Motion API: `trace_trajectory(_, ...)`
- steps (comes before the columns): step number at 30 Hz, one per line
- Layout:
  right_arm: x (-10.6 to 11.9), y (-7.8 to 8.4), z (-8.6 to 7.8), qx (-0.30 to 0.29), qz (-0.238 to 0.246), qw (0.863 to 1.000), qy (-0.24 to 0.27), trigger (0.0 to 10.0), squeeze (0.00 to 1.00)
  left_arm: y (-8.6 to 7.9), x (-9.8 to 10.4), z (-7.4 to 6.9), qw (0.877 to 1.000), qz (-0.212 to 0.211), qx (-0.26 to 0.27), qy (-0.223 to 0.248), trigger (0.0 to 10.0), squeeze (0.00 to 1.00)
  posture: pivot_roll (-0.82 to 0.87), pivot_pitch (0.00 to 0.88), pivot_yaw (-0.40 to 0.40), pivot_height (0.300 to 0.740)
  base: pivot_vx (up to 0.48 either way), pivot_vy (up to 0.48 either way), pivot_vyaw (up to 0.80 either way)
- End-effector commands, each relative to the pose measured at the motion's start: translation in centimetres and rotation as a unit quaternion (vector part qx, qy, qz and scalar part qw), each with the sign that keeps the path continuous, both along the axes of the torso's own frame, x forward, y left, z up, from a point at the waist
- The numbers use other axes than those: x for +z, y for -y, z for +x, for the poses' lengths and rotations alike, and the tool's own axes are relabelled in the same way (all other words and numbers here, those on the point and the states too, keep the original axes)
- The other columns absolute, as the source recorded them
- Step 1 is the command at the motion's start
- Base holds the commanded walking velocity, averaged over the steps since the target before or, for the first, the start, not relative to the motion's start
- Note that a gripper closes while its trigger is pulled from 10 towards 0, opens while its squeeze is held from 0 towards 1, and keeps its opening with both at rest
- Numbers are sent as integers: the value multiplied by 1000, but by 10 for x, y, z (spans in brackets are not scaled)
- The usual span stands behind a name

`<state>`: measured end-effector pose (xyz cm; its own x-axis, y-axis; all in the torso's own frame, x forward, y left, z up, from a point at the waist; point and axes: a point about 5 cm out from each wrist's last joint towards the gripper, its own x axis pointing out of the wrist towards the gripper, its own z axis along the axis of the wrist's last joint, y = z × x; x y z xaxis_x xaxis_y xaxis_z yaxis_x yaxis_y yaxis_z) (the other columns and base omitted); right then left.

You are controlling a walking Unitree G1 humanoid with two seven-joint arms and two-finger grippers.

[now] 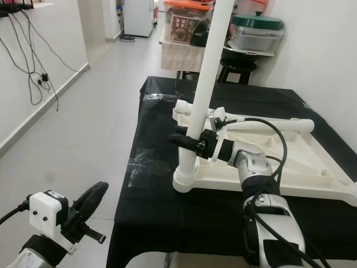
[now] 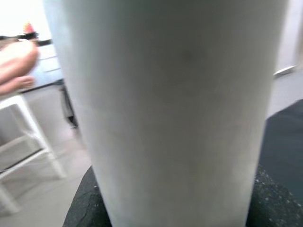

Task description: Building children table

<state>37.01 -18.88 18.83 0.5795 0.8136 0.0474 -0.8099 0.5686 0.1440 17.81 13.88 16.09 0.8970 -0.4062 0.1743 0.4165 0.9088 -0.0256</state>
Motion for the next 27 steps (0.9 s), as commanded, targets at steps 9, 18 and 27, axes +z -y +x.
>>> trace_trajectory(9, -21, 10, -13, -365, -43, 930, 9, 0, 0, -2, 3, -1, 1000, -2, 2, 2, 10000, 0, 1, 22, -106, 740, 0, 0, 0)
trace_trajectory(18, -38, -21, -45, -421, -81, 903, 11, 0, 0, -4, 2, 3, 1000, -3, 0, 2, 10000, 0, 3, 9, -97, 740, 0, 0, 0)
trace_trajectory(27, -22, -42, -42, -263, -32, 964, 17, 10000, 1000, -4, 2, 4, 1000, -2, 3, 4, 10000, 0, 3, 5, -93, 740, 0, 0, 0)
